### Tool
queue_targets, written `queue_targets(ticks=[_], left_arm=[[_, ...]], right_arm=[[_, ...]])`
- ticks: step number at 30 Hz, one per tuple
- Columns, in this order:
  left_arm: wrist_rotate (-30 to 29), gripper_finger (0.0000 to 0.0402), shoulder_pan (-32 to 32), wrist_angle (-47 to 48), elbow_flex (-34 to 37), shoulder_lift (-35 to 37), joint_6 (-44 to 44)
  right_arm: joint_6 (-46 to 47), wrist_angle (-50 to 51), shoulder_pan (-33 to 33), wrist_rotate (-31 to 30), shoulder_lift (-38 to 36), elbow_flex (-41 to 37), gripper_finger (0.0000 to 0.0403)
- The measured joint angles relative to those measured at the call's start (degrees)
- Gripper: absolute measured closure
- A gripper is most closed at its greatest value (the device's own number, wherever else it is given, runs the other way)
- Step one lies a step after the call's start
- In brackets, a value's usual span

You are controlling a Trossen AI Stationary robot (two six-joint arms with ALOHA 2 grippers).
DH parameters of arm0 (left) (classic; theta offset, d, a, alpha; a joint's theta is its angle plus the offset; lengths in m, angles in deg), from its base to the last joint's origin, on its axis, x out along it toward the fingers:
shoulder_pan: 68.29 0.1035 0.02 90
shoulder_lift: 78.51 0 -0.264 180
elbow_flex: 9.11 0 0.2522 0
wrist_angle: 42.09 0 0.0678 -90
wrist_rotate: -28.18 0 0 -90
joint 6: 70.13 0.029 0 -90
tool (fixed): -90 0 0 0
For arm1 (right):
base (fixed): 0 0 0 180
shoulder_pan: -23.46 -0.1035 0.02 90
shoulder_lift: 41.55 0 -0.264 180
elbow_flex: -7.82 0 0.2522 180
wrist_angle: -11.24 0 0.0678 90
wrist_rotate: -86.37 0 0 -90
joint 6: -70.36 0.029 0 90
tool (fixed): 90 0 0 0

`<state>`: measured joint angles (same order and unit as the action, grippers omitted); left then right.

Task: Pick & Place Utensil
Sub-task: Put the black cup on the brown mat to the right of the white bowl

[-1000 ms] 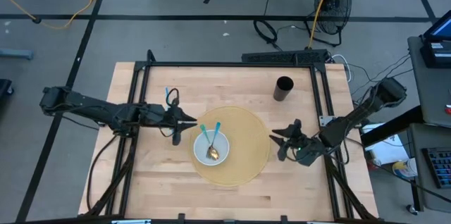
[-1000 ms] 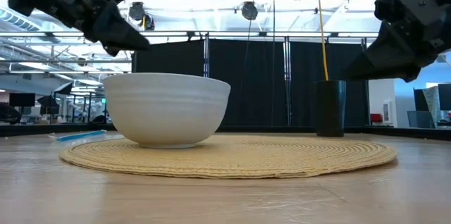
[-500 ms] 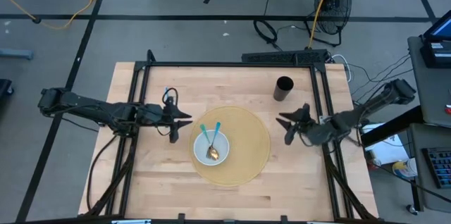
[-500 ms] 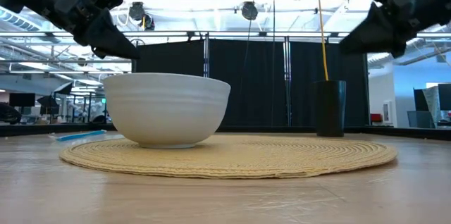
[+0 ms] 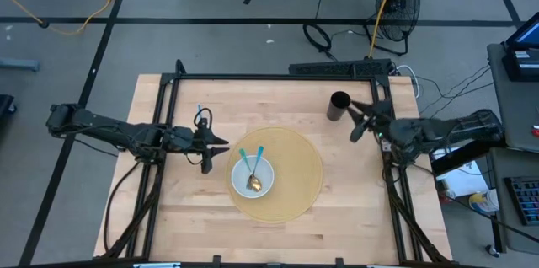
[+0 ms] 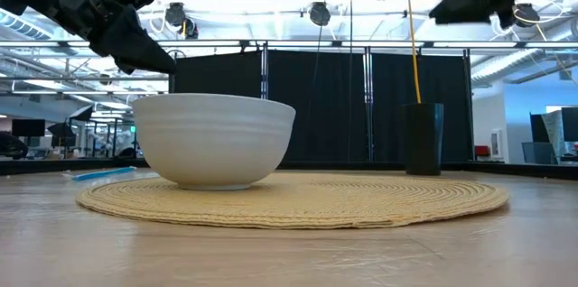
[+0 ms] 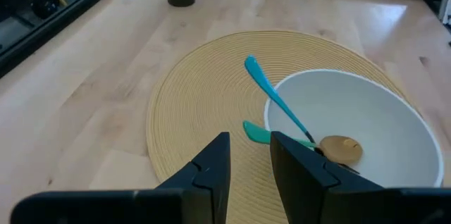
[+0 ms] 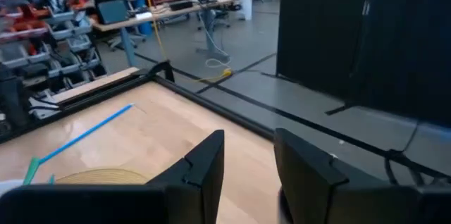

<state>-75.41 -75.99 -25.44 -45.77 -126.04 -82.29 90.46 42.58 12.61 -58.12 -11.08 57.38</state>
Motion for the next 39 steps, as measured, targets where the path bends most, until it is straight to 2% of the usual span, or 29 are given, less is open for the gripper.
queue_targets(ticks=[4, 10, 16, 23, 27, 32, 39], left_arm=[[0.0, 0.0293, 0.0, -1.6, 0.0, 0.0, 0.0], [0.0, 0.0293, 0.0, -5.6, 0.0, 0.0, 1.3], [0.0, 0.0293, 0.0, -7.7, 0.0, 0.0, 1.4], [0.0, 0.0293, 0.0, -7.5, 0.0, 0.0, 1.1], [0.0, 0.0293, 0.0, -7.4, 0.0, 0.0, 1.0], [0.1, 0.0293, 0.0, -7.4, 0.0, 0.0, 1.0], [0.0, 0.0293, 0.0, -7.4, 0.0, 0.0, 1.4]], right_arm=[[3.2, 10.5, 5.1, 5.2, 3.9, 9.4, 0.0273], [3.8, 22.2, 12.6, 11.2, 13.6, 21.0, 0.0253], [9.1, 34.3, 25.3, 18.7, 23.1, 28.9, 0.0234], [9.2, 33.4, 41.7, 34.0, 29.0, 30.5, 0.023], [8.4, 34.4, 48.1, 38.4, 31.5, 30.5, 0.0229], [7.1, 36.1, 52.2, 41.5, 34.1, 30.5, 0.0229], [6.2, 36.3, 53.2, 44.4, 38.8, 30.3, 0.0229]])
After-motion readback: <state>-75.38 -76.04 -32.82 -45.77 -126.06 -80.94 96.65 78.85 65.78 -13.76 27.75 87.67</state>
